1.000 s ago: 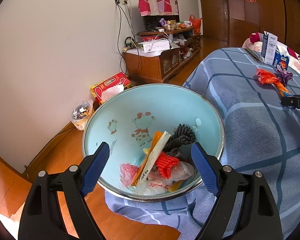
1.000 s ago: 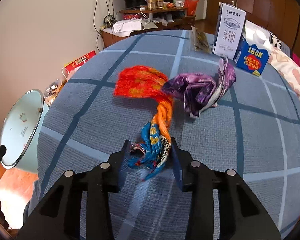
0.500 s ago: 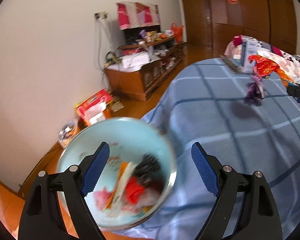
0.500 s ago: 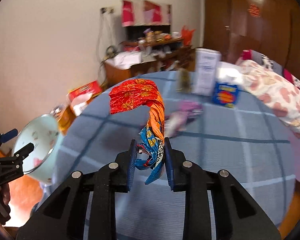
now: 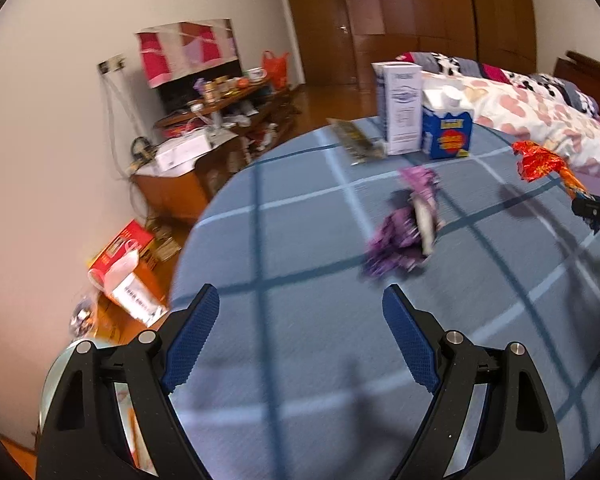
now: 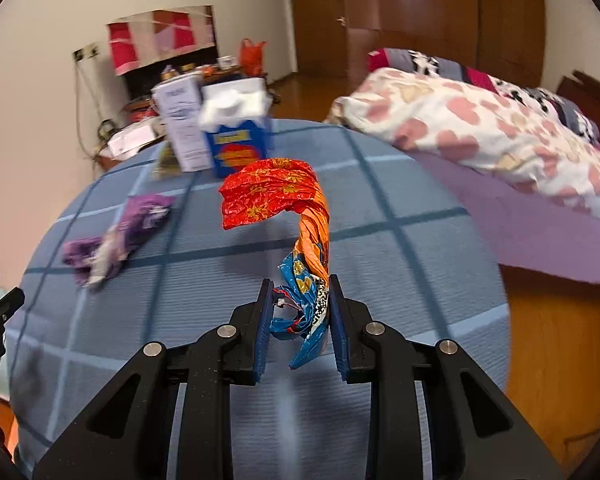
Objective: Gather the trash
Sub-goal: 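Grasp the purple wrapper with the left gripper while the right gripper holds the foil wrapper, then carry both wrappers over the blue bucket and open both grippers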
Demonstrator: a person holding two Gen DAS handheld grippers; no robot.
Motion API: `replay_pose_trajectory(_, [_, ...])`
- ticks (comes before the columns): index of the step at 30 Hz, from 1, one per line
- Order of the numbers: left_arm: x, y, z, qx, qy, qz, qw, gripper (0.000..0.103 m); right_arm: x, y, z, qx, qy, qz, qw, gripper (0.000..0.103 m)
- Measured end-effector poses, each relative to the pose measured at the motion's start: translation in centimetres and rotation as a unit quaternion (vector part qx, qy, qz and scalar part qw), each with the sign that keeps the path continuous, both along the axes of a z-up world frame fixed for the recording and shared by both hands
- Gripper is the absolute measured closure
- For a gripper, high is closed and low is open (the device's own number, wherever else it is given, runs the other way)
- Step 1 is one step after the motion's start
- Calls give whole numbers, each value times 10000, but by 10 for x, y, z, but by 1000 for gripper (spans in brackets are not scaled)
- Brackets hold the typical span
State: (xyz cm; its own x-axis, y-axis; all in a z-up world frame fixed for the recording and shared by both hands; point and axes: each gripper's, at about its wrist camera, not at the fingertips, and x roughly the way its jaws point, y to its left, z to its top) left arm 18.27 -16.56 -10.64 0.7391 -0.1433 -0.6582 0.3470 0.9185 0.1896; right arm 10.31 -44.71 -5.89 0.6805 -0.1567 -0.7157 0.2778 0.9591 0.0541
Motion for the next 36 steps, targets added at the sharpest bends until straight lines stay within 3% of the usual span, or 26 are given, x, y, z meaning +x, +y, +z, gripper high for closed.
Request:
replay_pose_trajectory(7, [31,-52,-13,109,191,-242,9995,21,2,-29,-10,173,48,-164,9997,76])
replay_pose_trajectory(13, [52,-67,-25,157,408,-258,9987,22,11,-38,-12,302,111,-198,9993,76])
replay_pose_trajectory(14, [54,-68,-28,169,472,-287,9983,27,12,-38,-12,316,128,-188,9992,75])
replay_pose_trajectory(16, [57,-71,-30,99,613,-423,9972,48,14,-38,-13,358,151,-146,9991,75])
replay_pose_trajectory(17, [58,-72,-32,71,693,-524,9962,67,16,-36,-13,375,157,-116,9991,75])
replay_pose_trajectory(20, [58,-72,-32,59,709,-593,9957,88,17,-31,-12,388,142,-45,9991,75])
replay_pose_trajectory(36, [27,-21,-4,-62,256,-409,9988,92,20,29,-1,322,40,474,9984,75])
